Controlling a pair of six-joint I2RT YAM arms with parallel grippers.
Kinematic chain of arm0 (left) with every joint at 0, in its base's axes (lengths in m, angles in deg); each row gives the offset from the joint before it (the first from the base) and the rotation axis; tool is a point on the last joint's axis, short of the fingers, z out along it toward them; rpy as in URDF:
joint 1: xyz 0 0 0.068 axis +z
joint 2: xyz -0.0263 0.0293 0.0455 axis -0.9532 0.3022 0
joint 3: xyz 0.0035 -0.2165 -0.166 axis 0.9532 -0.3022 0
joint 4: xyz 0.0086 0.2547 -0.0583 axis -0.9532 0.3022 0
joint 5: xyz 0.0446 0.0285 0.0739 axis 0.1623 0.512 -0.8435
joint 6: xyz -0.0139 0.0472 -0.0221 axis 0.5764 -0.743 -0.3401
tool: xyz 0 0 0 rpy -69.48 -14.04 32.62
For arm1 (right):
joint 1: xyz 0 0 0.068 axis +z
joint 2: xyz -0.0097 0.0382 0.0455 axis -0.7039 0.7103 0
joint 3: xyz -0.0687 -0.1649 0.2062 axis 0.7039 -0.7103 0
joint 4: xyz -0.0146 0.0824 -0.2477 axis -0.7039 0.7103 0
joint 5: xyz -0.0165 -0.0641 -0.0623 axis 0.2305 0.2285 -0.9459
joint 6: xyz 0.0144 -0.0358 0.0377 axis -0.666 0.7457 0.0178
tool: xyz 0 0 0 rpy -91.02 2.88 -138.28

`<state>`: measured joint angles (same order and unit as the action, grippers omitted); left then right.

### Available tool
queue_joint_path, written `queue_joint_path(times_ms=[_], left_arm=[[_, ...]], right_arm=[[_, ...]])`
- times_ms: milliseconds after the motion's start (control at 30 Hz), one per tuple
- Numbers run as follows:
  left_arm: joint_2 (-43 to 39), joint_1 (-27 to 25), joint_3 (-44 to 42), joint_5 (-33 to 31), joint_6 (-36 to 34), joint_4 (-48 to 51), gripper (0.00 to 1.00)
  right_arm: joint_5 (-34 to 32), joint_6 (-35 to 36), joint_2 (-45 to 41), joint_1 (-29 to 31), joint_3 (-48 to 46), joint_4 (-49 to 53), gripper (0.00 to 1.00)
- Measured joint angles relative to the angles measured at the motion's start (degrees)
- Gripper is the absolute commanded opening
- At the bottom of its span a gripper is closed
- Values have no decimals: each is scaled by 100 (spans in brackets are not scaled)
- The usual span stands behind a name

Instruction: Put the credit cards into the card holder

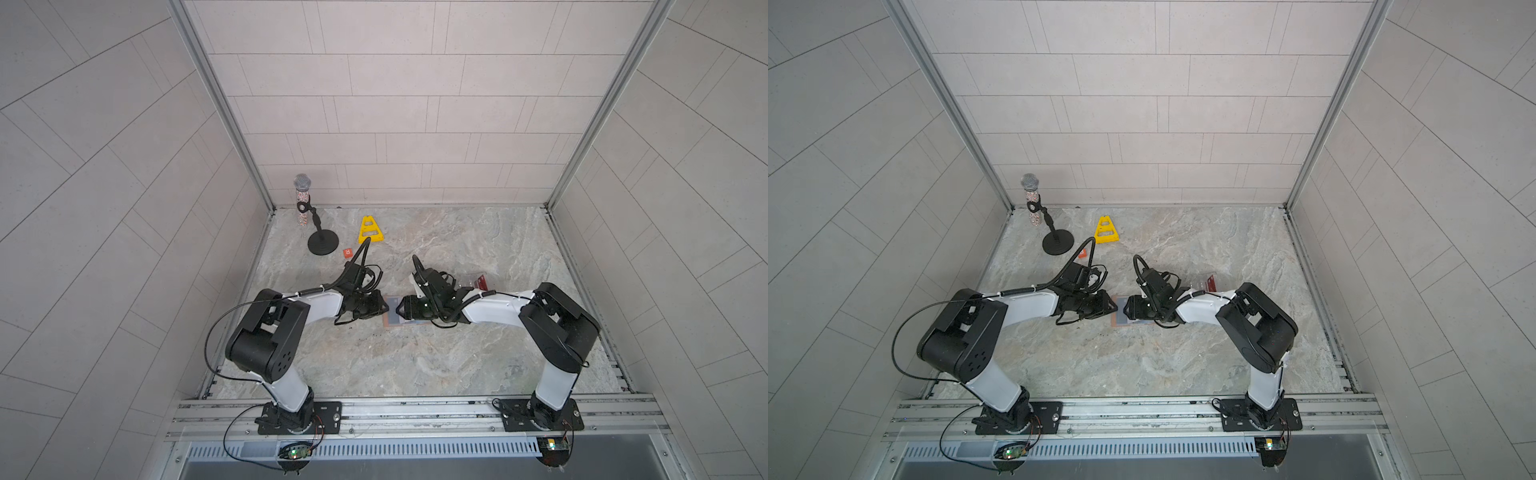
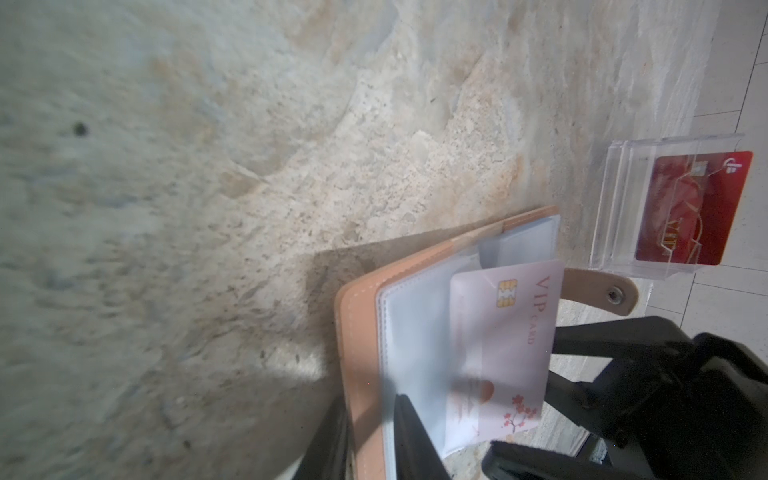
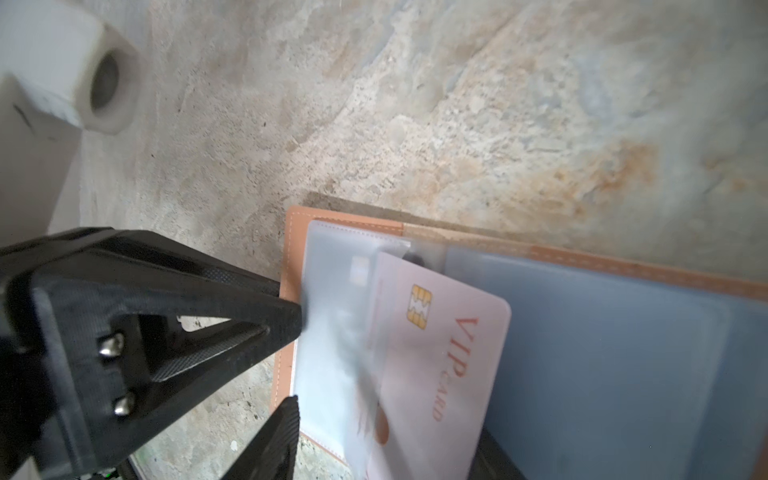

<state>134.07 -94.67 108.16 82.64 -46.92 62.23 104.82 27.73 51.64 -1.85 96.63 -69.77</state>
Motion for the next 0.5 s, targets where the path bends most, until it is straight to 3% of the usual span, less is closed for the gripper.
queue_joint_path(times_ms=[500], left_arm=[[76,0,0,142,-28,-103,23]], right_arm=[[-195,256,0,46,201,483,62]])
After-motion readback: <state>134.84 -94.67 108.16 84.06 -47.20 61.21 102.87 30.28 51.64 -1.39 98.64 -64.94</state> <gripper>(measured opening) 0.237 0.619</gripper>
